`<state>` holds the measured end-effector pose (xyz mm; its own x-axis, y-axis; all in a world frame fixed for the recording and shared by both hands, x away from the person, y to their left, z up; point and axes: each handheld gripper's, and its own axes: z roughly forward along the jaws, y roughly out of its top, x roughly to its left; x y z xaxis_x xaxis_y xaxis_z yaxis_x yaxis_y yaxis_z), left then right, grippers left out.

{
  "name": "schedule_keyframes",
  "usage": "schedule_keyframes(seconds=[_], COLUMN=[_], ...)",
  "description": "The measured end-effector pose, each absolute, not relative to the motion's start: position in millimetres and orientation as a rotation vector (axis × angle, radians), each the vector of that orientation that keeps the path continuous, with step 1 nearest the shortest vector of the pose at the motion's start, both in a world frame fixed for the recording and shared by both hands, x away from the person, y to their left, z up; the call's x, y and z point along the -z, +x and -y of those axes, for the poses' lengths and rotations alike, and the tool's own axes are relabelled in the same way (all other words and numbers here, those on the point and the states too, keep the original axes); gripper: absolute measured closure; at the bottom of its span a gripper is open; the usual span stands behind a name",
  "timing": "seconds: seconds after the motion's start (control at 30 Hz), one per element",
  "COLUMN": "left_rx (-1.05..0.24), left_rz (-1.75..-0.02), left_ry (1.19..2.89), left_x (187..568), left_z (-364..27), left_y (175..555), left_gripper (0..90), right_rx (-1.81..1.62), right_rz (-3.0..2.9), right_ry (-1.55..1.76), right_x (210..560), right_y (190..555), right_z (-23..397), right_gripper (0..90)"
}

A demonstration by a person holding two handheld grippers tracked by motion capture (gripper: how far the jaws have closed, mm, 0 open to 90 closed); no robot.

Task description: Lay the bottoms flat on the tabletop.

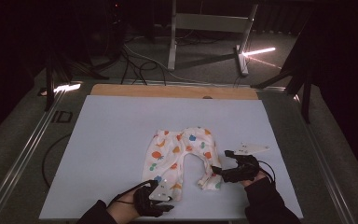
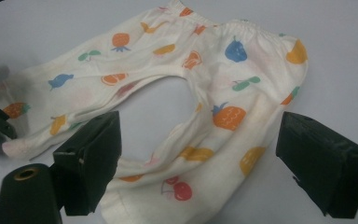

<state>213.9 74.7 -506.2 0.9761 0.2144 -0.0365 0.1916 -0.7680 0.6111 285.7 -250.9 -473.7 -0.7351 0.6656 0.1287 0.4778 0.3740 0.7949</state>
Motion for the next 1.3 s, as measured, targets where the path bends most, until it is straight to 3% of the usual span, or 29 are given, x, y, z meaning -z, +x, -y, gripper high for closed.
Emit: schedule_keyframes(seconds=[0.37, 0.63, 0.73, 0.9, 1.3], left_rx=[-0.161, -0.146, -0.135, -0.136, -0.117], left_rz=[-0.236, -0.159, -0.162, -0.209, -0.254], left_ry=[2.39, 2.39, 2.43, 2.471, 2.484], left_x=[482.2, 475.5, 483.4, 495.1, 499.8], left_z=[-66.4, -29.9, -23.2, -28.6, -58.6], left_y=[216.2, 226.4, 233.1, 240.1, 236.4], left_gripper=[67.0, 71.2, 77.4, 85.8, 86.9], right_rx=[-1.295, -1.29, -1.292, -1.29, -1.282], right_rz=[-2.418, -2.419, -2.416, -2.415, -2.417], right_ry=[1.028, 1.015, 1.031, 1.037, 1.036], right_x=[473.0, 472.2, 473.6, 474.2, 474.1], right_y=[285.6, 285.2, 285.5, 285.7, 286.2], right_z=[249.6, 250.4, 251.5, 253.1, 252.6], right_gripper=[14.2, 14.3, 14.2, 14.3, 14.4])
